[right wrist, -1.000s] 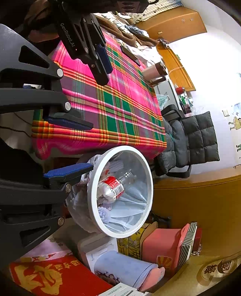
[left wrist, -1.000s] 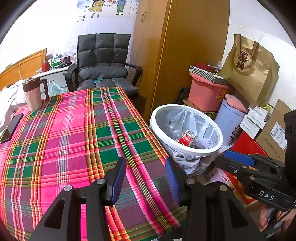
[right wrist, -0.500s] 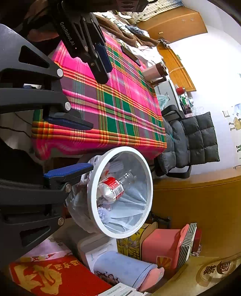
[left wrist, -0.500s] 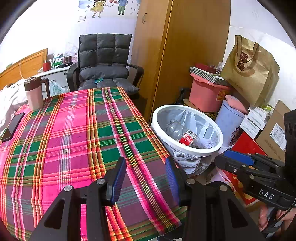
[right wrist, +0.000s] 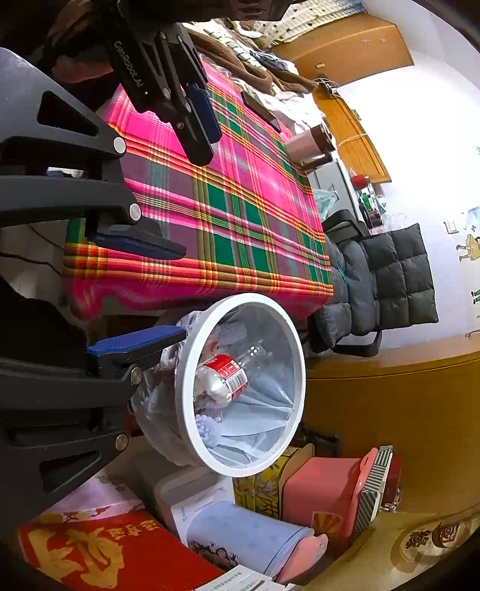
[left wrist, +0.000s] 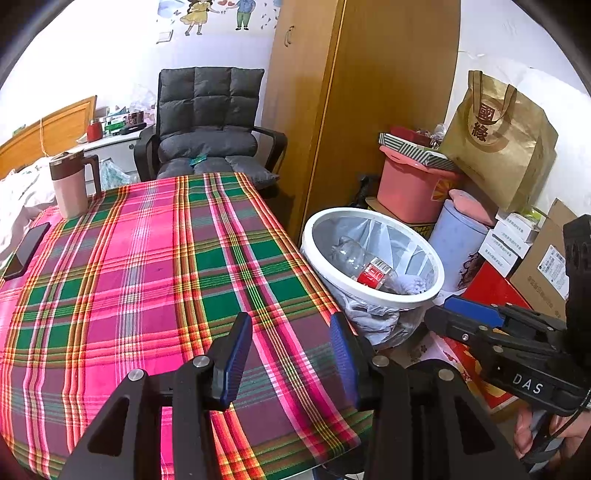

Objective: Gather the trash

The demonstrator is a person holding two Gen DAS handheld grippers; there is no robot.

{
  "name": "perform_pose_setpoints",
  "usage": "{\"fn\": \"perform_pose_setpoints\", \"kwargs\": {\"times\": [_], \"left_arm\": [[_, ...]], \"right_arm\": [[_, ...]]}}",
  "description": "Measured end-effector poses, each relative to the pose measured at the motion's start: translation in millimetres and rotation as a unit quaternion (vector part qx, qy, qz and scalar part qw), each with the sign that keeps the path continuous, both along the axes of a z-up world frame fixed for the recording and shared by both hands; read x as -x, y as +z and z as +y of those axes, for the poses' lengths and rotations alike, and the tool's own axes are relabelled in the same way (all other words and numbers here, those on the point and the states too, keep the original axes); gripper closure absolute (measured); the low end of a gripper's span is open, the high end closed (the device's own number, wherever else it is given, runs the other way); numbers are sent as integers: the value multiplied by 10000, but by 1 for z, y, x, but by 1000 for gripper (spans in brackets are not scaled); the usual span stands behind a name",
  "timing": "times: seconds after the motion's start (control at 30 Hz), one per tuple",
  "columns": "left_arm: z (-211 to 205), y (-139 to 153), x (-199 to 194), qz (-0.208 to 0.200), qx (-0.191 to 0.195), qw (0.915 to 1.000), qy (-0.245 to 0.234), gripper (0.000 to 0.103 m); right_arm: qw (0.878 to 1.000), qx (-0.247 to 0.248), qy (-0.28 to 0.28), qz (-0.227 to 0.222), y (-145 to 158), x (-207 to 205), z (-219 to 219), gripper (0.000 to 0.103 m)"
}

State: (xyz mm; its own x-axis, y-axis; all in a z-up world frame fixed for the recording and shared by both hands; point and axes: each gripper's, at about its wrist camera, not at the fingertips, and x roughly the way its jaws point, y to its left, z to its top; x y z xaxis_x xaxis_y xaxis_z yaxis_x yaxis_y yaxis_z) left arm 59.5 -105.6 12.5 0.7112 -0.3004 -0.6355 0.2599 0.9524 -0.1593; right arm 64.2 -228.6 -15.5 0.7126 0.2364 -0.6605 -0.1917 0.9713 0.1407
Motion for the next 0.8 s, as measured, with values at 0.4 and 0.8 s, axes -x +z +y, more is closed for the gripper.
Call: {"fn": "perform_pose_setpoints", "kwargs": {"times": [0.4, 0.8], "left_arm": [[1, -2, 1, 30, -7, 10000, 37, 59], [-2, -5, 5, 37, -58, 10000, 13, 60]], "right_arm": [[10000, 4, 4, 3, 0, 0, 0, 63], [10000, 8, -8, 4, -2, 0, 0, 63]]}}
